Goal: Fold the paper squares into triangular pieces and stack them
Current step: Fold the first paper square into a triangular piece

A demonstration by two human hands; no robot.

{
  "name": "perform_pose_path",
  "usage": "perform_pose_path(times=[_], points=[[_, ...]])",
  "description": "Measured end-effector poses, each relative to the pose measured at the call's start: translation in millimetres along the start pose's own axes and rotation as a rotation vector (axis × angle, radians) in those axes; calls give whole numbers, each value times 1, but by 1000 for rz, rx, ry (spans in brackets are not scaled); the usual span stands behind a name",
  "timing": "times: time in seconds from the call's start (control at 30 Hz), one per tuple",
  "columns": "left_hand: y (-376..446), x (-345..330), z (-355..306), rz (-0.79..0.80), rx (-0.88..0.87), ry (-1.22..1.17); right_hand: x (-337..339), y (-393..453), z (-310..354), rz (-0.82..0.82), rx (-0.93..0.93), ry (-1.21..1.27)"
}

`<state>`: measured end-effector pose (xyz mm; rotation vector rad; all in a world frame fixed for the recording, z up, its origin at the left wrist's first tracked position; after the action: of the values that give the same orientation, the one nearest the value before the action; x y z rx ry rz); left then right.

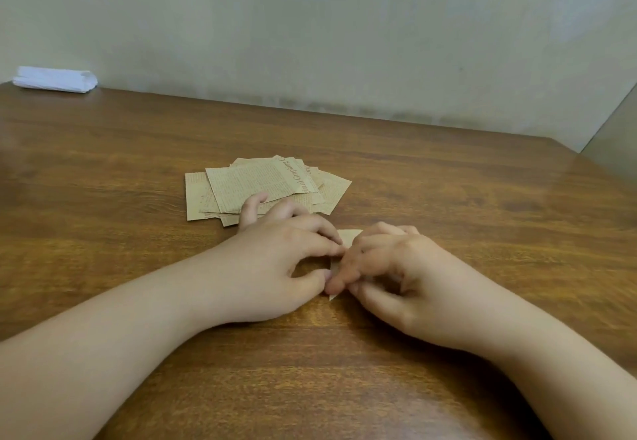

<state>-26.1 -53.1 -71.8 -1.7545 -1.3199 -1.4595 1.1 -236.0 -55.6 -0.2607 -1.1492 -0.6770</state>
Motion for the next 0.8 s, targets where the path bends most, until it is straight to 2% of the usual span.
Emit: perform_pose_path(times=[0.07,0.17,0.47,0.8], points=[[-1,1,-2,23,31,-39,3,0,-2,-66,-95,89],[0,1,-3,69,86,-93,3,1,-4,-116,-179,79],[-1,1,-1,150,132,-179,-4,7,1,-104,-225,84],[-2,1,-1,155,124,-170,13,-1,-21,-106,-445,75]])
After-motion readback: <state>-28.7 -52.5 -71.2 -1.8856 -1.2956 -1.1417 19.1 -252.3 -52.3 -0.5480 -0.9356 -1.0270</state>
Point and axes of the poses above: each hand's wrist, its own y-axis towards the middle knuckle, its own x-axis out of the back of the hand, z = x × y, the point moved 1 cm from there along y, towards the middle knuckle, and after that the axes turned 4 degrees about -x, right-handed, at the moved point
